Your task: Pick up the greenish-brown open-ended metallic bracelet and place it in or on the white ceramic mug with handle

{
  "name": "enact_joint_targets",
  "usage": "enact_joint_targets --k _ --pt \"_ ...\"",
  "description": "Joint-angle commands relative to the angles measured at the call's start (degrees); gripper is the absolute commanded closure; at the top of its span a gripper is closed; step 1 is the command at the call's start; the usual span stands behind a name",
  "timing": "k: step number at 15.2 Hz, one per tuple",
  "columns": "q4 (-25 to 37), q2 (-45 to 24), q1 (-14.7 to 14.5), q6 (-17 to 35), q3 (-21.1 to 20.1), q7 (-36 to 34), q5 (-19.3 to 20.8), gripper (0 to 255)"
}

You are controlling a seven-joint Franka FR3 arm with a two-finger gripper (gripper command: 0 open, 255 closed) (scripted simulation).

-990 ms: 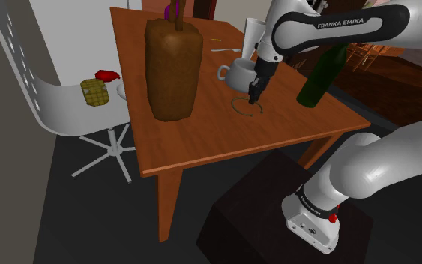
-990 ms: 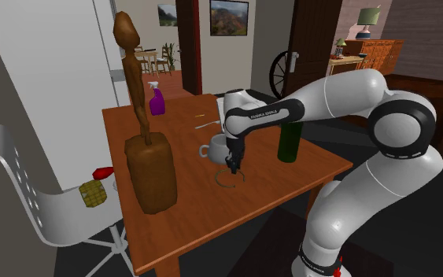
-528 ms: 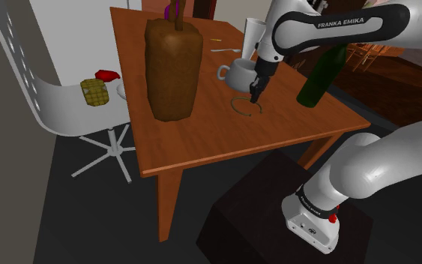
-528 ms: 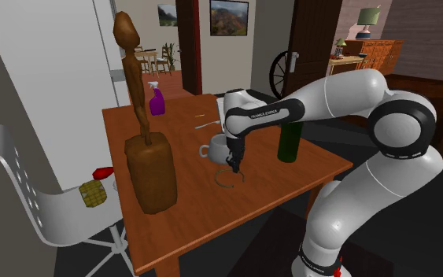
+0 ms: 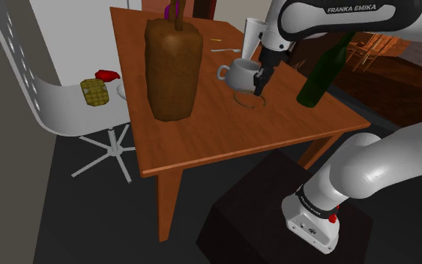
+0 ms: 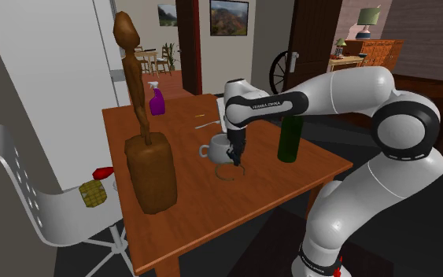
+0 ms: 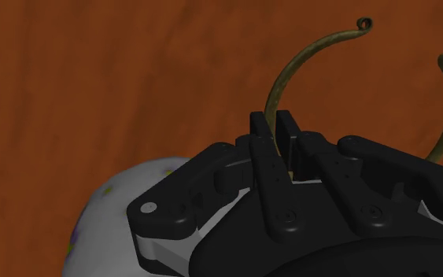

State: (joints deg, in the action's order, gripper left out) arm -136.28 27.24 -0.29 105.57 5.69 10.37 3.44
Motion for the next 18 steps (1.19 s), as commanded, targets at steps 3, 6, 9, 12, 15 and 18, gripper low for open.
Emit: enact_joint_targets --k 3,6,9,12,15,18 --pt "2.8 0.4 -0.1 -3.3 -0.2 0.0 -0.1 255" --pt "5.0 0.5 -0.1 -5.6 -0.3 0.0 -0.2 255" --pt "7.3 0.6 -0.1 -7.9 -0.3 0.0 -0.2 255" --pt "9.7 0.5 -0.2 -10.2 -0.4 0.1 -0.3 255" --pt "12.2 0.2 -0.2 -12.5 -0.5 0.1 -0.4 255" --pt "14.8 -0.1 -0.2 -14.8 -0.5 0.2 -0.4 255"
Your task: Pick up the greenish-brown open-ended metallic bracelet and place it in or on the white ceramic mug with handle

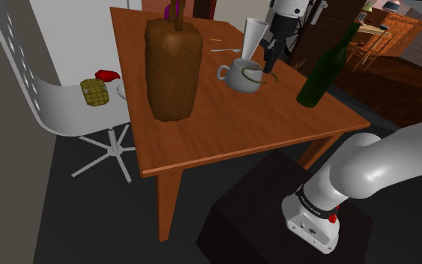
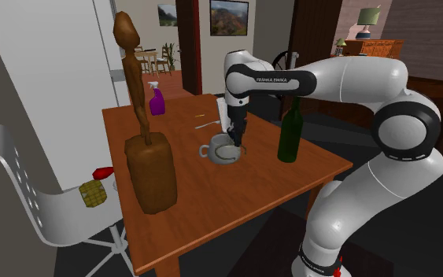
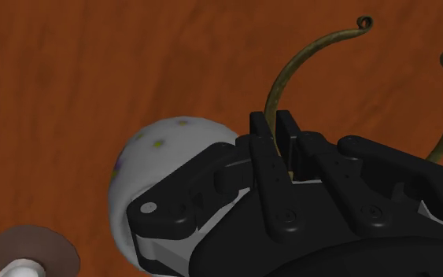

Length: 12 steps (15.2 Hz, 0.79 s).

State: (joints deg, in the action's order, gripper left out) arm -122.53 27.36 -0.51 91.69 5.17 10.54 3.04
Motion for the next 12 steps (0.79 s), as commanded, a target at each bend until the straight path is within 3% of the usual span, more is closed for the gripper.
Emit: enact_joint_targets --k 1,6,12 --pt "1.9 -0.3 0.0 -1.6 0.0 0.0 0.0 255" --pt "5.7 -1.0 -0.1 -4.8 -0.1 0.1 -0.1 255" --pt "17.3 -13.1 1.1 -4.1 3.7 5.3 0.1 255"
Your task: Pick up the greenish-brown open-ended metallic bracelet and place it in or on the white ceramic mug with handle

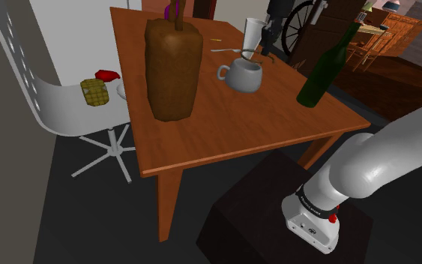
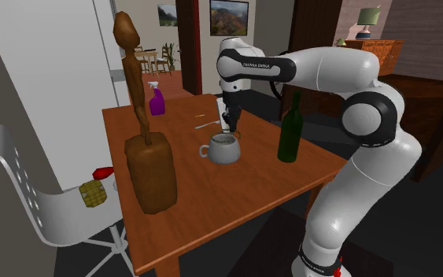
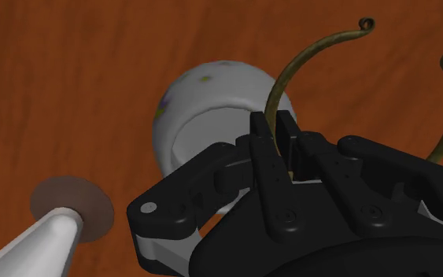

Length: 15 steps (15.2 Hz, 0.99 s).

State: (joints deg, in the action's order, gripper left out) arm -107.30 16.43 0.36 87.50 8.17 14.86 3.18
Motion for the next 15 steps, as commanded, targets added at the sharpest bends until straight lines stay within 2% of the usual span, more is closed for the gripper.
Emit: enact_joint_targets --k 1,6,15 --pt "4.3 -4.3 0.5 0.0 1.3 1.9 -0.2 255" --pt "18.2 -16.6 2.2 -1.7 4.1 6.7 -1.9 255" --pt "9.4 -15.1 2.1 5.6 4.0 6.4 -1.6 255"
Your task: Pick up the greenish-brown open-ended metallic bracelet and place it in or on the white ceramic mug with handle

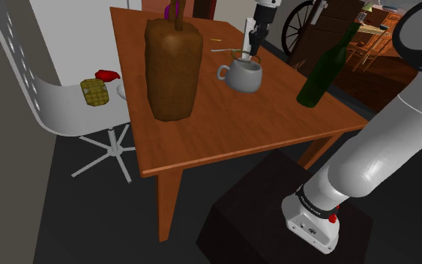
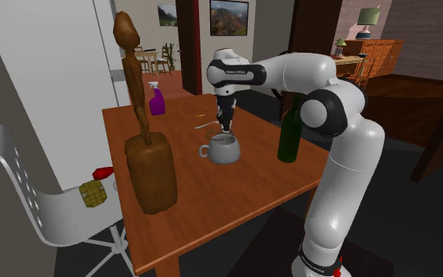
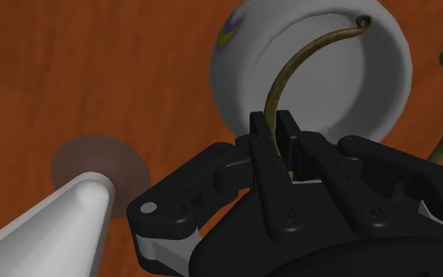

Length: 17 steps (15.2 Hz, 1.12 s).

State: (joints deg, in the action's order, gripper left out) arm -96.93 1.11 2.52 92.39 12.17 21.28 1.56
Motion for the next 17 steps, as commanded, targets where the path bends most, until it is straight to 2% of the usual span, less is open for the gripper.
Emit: enact_joint_targets --k 1,5,13,14,17 --pt "-1.8 0.3 0.0 1.5 0.0 -0.1 0.1 255" --pt "-5.4 0.6 0.0 4.8 0.0 -0.2 0.1 255" --pt "-5.4 0.6 0.0 4.8 0.0 -0.2 0.1 255" --pt "-5.4 0.7 -0.1 4.7 -0.1 -0.3 0.2 0" --pt "-5.5 0.5 0.0 5.0 0.0 -0.2 0.1 0"
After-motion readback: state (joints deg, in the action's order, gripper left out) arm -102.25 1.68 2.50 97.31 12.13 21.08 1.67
